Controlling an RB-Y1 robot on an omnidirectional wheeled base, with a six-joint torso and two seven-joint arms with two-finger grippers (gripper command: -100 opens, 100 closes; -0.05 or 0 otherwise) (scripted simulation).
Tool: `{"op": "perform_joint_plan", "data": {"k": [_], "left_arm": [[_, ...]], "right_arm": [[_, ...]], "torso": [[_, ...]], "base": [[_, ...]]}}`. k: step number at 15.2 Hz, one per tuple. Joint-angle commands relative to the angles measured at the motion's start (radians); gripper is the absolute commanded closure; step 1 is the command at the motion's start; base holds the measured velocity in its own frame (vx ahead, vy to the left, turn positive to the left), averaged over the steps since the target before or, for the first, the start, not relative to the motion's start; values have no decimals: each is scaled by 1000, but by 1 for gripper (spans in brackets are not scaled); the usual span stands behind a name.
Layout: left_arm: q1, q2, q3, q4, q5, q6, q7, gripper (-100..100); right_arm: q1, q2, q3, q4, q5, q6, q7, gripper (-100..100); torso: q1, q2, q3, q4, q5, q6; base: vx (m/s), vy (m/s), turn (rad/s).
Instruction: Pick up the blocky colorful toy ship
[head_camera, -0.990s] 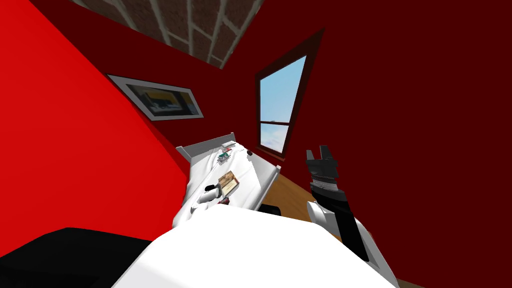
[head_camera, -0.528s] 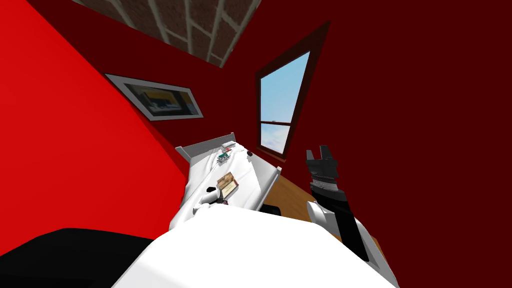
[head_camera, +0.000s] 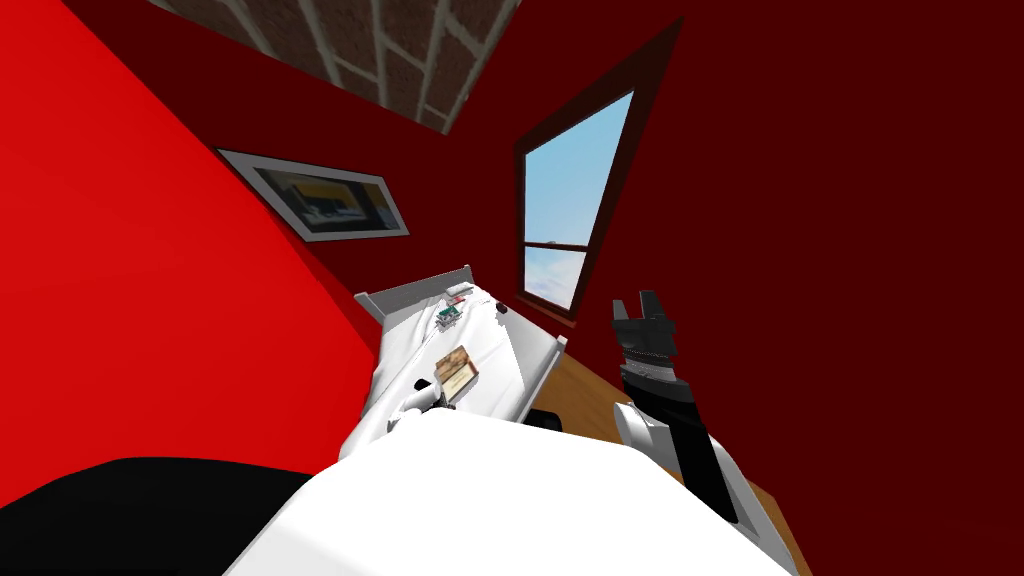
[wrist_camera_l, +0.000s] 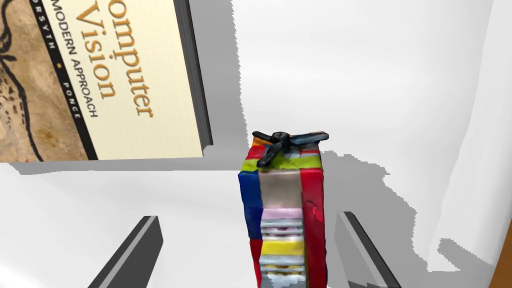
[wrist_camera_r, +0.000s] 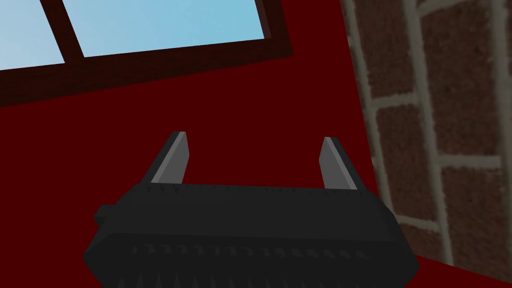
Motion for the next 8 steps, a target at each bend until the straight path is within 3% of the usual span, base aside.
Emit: {"op": "perform_joint_plan", "data": {"k": [1, 3, 8], "left_arm": [[7, -13, 10, 11, -4, 35, 10, -100], [5, -11, 8, 11, -3, 26, 8, -100], [7, -32, -14, 80, -10, -55, 9, -100]], "right_arm": [[0, 0, 0, 0, 0, 0, 0, 0], [0, 0, 0, 0, 0, 0, 0, 0], [0, 0, 0, 0, 0, 0, 0, 0]], "torso": [[0, 0, 0, 0, 0, 0], [0, 1, 1, 0, 0, 0], [-1, 0, 0, 0, 0, 0]], "base": [[25, 43, 43], [15, 29, 17], [38, 33, 40]]}}
